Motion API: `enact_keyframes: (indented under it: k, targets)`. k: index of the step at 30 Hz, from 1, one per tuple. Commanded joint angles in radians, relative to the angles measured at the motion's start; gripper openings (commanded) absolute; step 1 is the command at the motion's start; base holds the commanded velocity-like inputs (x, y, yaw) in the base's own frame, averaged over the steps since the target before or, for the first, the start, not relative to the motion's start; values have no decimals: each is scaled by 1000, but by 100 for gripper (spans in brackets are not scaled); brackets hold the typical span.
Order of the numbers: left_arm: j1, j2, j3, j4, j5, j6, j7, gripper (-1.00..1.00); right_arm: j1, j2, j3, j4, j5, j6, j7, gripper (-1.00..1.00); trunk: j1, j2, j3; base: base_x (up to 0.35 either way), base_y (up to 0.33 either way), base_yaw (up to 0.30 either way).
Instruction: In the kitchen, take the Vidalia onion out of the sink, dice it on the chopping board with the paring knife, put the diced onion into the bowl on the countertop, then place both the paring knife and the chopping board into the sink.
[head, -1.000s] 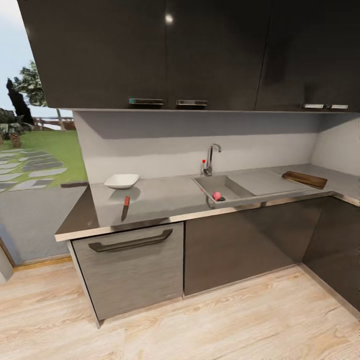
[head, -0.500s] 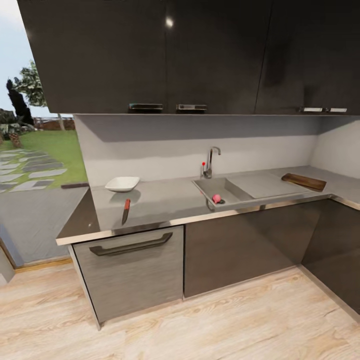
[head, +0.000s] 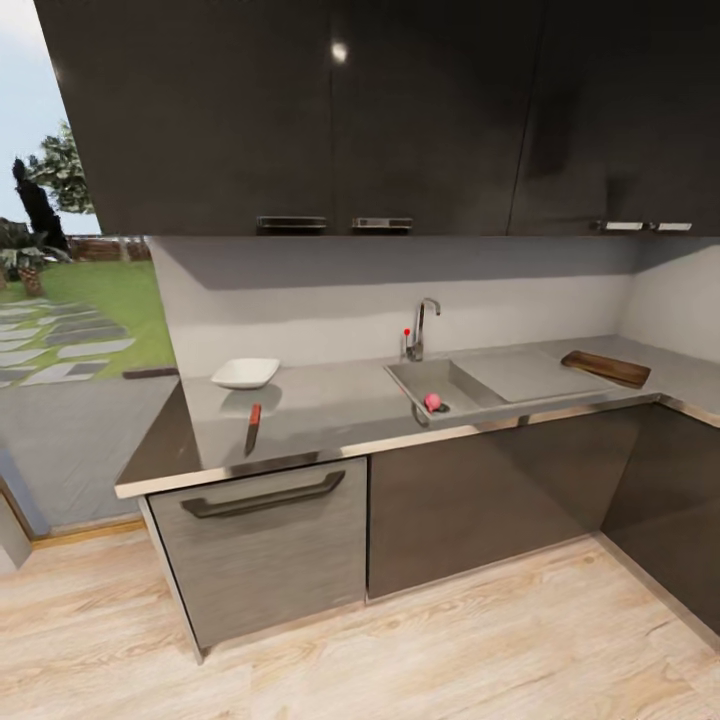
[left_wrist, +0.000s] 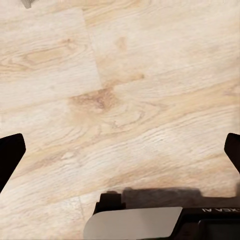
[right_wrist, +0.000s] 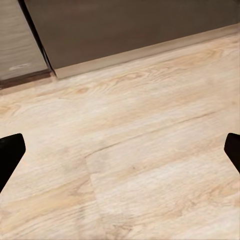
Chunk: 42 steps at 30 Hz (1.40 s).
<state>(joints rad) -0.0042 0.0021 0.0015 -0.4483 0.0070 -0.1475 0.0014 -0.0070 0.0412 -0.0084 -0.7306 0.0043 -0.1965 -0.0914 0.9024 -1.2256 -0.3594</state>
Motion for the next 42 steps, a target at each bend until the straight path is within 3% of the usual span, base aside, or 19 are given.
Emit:
enact_keyframes:
  k: [1,33,42]
  targets:
    - [0,0,0,0,1,-3,0,100,-1,1,-1,0,0,-3,-2,100,-4,7,2,0,0,-39]
    - [0,-1,0,-1,1,-3,0,100,-1,0,-1,0,1,-3,-2,100,-127,231,102,0,0,-277]
    - [0,-1,0,-1,1,-3,0,100,-1,2,-1,0,1,-3,-2,100,-161,294,131,0,0,-56]
